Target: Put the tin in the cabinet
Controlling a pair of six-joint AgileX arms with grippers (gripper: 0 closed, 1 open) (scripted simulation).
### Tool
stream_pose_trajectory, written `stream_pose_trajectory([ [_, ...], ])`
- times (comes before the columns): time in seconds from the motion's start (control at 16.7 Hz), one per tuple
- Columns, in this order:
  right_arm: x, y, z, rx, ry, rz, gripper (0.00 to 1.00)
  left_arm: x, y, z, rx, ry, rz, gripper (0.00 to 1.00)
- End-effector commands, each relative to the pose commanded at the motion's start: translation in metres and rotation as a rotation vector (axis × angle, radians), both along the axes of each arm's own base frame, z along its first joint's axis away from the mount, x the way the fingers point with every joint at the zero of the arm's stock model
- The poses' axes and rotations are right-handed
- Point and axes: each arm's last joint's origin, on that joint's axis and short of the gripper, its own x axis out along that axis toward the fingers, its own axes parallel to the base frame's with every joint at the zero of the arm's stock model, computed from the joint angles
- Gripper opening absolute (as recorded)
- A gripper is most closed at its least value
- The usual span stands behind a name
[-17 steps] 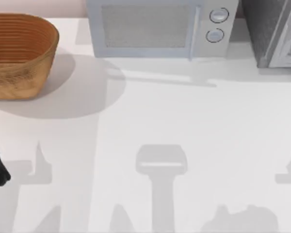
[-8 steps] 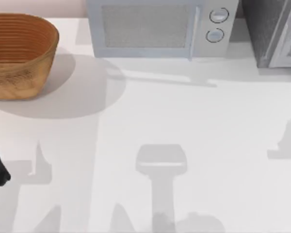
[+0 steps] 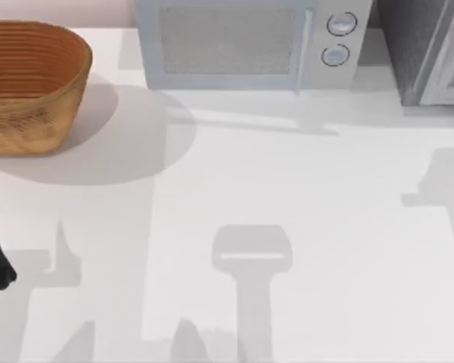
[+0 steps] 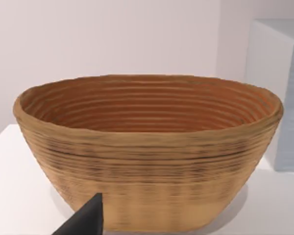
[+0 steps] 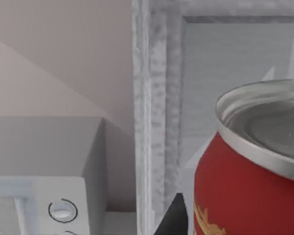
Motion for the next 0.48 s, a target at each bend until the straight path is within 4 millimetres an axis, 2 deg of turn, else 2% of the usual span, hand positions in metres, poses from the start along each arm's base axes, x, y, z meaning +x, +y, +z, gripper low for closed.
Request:
stream_pose_trajectory([
  [0.48,0.035,0.007,0.076,-0.013,-0.017,-0.032,0.0,0.0,0.0,0.0,0.0,0.0,0.0,1.0],
])
